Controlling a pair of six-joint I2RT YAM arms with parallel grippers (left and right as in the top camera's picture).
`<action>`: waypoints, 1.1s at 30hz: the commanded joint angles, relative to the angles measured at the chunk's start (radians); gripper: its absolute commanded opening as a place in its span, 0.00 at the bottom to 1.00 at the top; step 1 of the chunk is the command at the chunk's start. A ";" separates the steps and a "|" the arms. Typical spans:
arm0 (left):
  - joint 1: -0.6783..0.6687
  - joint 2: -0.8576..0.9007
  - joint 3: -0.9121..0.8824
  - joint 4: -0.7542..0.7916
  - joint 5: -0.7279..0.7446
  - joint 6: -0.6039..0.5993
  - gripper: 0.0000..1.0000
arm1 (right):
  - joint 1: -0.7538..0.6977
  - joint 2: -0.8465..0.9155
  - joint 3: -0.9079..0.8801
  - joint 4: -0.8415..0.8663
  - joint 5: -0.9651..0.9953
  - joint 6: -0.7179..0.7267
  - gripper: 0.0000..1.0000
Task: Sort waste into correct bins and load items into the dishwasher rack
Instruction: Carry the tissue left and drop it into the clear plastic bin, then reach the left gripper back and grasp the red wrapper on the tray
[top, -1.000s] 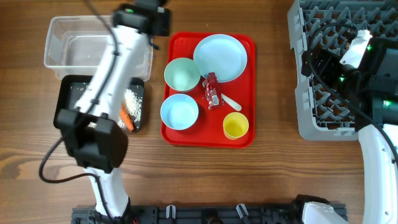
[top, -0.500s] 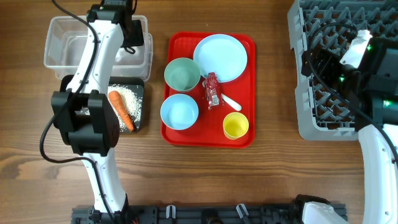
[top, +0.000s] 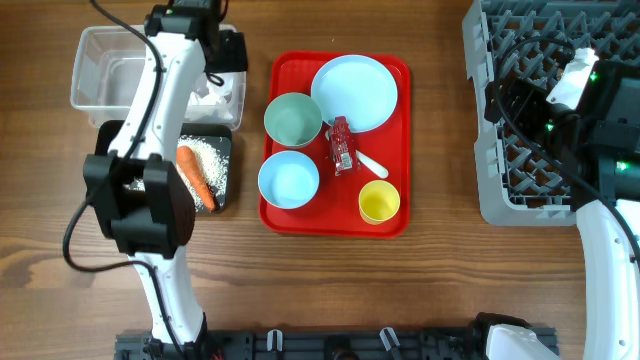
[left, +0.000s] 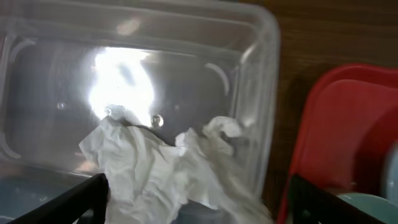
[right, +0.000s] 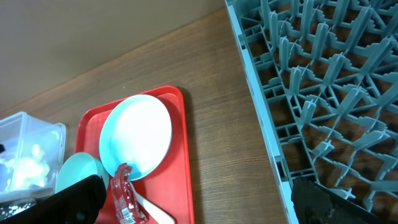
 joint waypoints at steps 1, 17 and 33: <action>-0.081 -0.093 0.005 -0.009 0.021 0.028 0.92 | 0.000 0.008 0.010 -0.001 -0.015 -0.004 0.98; -0.247 -0.082 -0.001 -0.130 0.214 -0.033 0.87 | 0.000 0.028 0.009 -0.002 -0.015 -0.003 0.98; -0.479 -0.078 -0.244 0.046 0.249 -0.213 0.89 | 0.002 0.072 0.010 -0.009 -0.035 -0.005 0.98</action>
